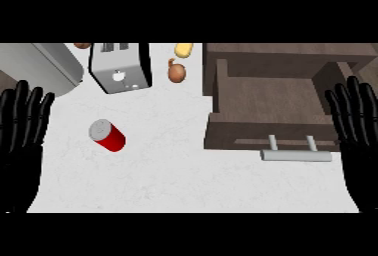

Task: Pick up the can, place it into the drawer and close the drawer

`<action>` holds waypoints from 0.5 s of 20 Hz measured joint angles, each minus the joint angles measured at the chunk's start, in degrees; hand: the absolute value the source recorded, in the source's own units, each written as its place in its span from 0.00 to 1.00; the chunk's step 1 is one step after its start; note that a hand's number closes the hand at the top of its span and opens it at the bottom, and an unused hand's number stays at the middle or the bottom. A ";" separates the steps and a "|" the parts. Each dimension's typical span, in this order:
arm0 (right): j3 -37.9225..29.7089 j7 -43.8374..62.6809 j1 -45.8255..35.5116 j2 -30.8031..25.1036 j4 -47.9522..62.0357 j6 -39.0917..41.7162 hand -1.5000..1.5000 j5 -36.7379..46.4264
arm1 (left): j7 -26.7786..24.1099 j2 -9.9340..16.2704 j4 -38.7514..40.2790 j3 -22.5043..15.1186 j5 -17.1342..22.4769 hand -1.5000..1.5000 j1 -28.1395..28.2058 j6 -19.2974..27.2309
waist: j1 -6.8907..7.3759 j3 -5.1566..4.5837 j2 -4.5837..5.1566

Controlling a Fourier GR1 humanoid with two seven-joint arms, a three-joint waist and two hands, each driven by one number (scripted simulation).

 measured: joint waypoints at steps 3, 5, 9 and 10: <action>0.53 -1.39 0.97 0.30 -0.41 0.17 0.00 0.84 | -1.45 0.36 1.37 0.49 2.46 0.00 -0.47 -2.37 | -0.55 0.59 0.01; -0.19 -1.77 0.20 0.36 -0.31 -0.32 0.00 1.13 | -1.88 0.59 2.26 -0.14 4.33 0.00 -2.00 -4.39 | -0.79 0.78 0.04; -1.65 2.49 2.29 0.52 1.37 -1.46 0.00 0.86 | 4.31 2.13 5.37 -1.25 4.79 0.00 -1.06 -5.72 | -1.32 1.02 0.15; -1.99 4.08 2.96 0.41 1.49 -1.53 0.00 0.55 | 6.35 2.58 6.03 -1.17 4.81 0.00 -1.32 -5.68 | -1.39 1.05 0.15</action>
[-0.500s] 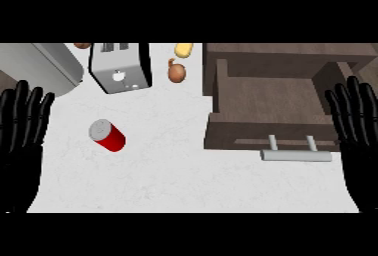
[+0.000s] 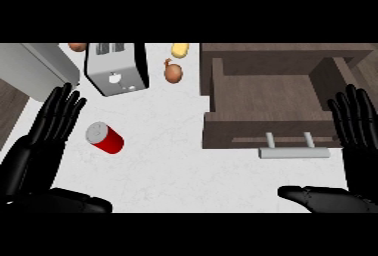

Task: Pick up the can, place it into the drawer and close the drawer

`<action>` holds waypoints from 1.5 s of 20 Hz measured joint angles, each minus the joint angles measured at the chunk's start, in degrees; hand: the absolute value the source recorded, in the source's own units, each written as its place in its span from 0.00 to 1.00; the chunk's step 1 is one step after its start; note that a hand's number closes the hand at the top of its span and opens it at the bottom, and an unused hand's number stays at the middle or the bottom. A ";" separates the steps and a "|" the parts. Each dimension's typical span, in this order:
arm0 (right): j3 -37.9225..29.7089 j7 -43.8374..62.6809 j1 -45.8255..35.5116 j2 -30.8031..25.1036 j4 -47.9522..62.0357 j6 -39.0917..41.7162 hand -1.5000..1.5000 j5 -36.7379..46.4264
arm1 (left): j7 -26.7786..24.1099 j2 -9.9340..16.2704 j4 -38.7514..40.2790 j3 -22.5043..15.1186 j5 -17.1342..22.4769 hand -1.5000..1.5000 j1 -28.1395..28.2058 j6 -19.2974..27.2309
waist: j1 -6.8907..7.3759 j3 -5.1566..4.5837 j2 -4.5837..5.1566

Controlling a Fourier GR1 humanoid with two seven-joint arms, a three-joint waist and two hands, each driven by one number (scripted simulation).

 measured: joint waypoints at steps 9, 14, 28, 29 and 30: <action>-2.11 3.75 5.73 -0.05 -2.46 1.20 0.00 -1.38 | 11.87 0.96 -1.76 0.94 0.88 0.00 -1.23 -0.57 | 0.29 0.07 -0.14; -2.89 1.69 8.95 0.52 -2.62 2.72 0.00 -1.62 | 14.84 1.40 -2.43 4.63 4.19 0.00 -1.04 -1.62 | 0.34 0.07 -0.16; -7.13 -3.52 12.34 0.98 -0.18 7.51 0.00 -3.92 | 11.00 -0.49 7.42 7.37 1.56 0.00 -3.68 -2.48 | 0.28 0.07 -0.13; -7.43 -2.91 12.21 0.90 -0.75 7.61 0.00 -4.15 | 10.25 -0.53 8.97 7.57 1.29 0.00 -4.52 -2.57 | 0.26 0.08 -0.12; -8.52 -2.37 11.24 0.34 -0.35 7.79 0.00 -4.89 | 9.11 -0.51 10.05 7.78 1.26 0.00 -4.40 -3.11 | 0.28 0.07 -0.12</action>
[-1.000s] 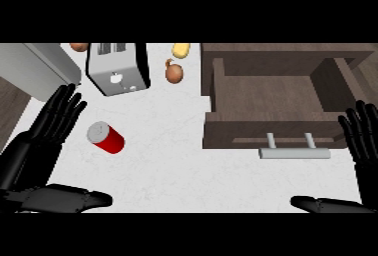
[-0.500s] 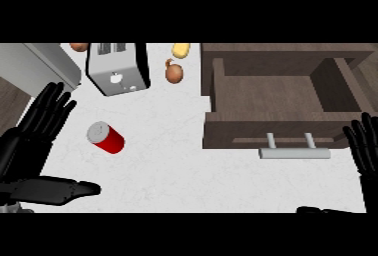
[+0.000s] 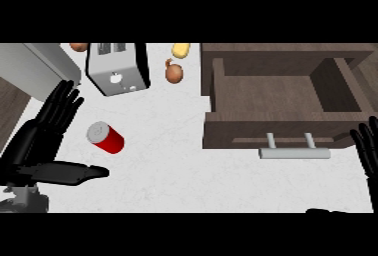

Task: Pick up the can, place it into the drawer and close the drawer

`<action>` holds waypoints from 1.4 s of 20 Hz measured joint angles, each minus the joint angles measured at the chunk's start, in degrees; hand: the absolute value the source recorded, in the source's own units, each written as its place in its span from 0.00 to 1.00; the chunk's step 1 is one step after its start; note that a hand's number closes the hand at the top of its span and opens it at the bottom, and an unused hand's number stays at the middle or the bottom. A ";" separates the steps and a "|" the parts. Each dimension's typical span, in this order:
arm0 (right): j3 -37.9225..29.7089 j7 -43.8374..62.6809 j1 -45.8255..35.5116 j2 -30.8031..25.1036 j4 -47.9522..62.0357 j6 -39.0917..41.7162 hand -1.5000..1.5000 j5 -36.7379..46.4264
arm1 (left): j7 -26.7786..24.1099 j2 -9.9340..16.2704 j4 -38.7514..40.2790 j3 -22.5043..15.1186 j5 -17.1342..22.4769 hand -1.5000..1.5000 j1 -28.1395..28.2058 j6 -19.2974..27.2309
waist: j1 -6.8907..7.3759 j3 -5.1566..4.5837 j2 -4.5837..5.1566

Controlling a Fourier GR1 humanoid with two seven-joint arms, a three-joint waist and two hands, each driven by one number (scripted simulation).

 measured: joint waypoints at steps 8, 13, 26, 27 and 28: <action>-1.22 -2.40 1.96 0.81 0.43 2.08 0.00 0.26 | -6.36 -1.70 7.69 -0.22 -3.28 0.00 -0.75 0.47 | -0.05 -0.01 0.00; -2.31 -2.06 1.11 0.76 0.85 2.83 0.00 -0.18 | -10.19 -1.37 12.29 1.06 -3.92 0.00 -0.66 -0.04 | -0.01 -0.01 0.00; -3.54 -2.09 -0.50 1.52 2.17 3.99 0.00 0.27 | -21.72 0.97 26.96 4.78 -5.53 0.00 -2.07 -1.74 | 0.00 -0.01 0.01; -3.45 -2.68 -0.14 1.78 2.47 4.18 0.00 0.56 | -22.34 0.49 27.51 4.43 -6.07 0.00 -1.79 -1.27 | 0.00 -0.01 0.00; -3.04 -2.28 -0.25 2.15 2.05 3.84 0.00 1.03 | -22.64 1.05 28.52 4.89 -5.87 0.00 -2.21 -1.69 | 0.00 0.00 0.01</action>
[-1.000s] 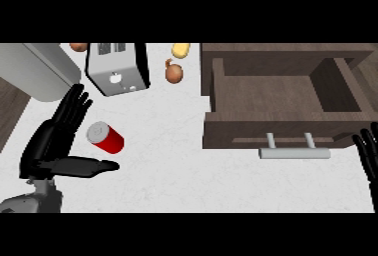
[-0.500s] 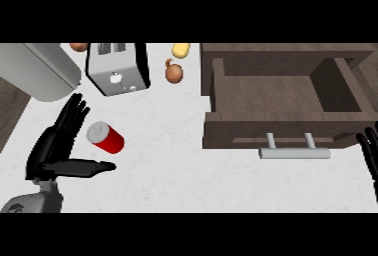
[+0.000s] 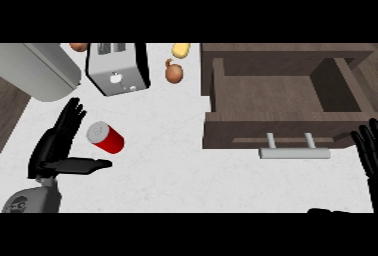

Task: Pick up the can, place it into the drawer and close the drawer

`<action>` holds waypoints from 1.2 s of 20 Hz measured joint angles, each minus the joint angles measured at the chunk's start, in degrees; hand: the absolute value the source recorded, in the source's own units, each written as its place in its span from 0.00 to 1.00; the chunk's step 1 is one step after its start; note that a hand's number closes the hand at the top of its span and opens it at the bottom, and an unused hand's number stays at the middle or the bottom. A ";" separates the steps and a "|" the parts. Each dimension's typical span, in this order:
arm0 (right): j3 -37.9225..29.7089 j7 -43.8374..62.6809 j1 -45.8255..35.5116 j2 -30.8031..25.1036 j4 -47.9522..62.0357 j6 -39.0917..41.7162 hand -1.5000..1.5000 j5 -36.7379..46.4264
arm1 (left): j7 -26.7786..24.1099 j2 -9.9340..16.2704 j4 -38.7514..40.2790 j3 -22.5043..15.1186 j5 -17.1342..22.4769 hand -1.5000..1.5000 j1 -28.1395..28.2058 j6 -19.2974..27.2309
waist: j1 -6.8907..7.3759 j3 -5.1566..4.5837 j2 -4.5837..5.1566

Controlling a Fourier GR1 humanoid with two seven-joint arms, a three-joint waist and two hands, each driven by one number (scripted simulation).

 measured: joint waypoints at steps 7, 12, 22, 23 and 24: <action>0.54 -2.59 1.55 1.55 0.29 0.32 0.00 1.66 | -5.55 0.64 5.74 0.44 -0.84 0.00 0.80 -1.22 | 0.00 0.00 -0.01; 0.50 -1.95 -0.16 1.20 0.96 -0.13 0.00 1.87 | -9.58 1.51 12.57 1.19 -1.30 0.00 -1.36 -1.79 | -0.02 -0.01 0.01; -0.35 0.64 0.08 1.11 -2.15 0.53 0.00 0.82 | -17.00 2.81 26.31 2.82 -1.79 0.00 -4.85 -2.11 | -0.12 -0.02 0.03; 0.13 1.35 0.06 1.47 -2.81 0.15 0.00 1.25 | -17.22 3.23 27.44 2.96 -1.63 0.00 -5.39 -2.61 | -0.13 -0.02 0.03; -0.60 1.57 -0.31 1.00 -2.49 0.45 0.00 0.55 | -17.52 3.06 28.87 2.94 -1.80 0.00 -6.54 -2.15 | -0.14 -0.03 0.03</action>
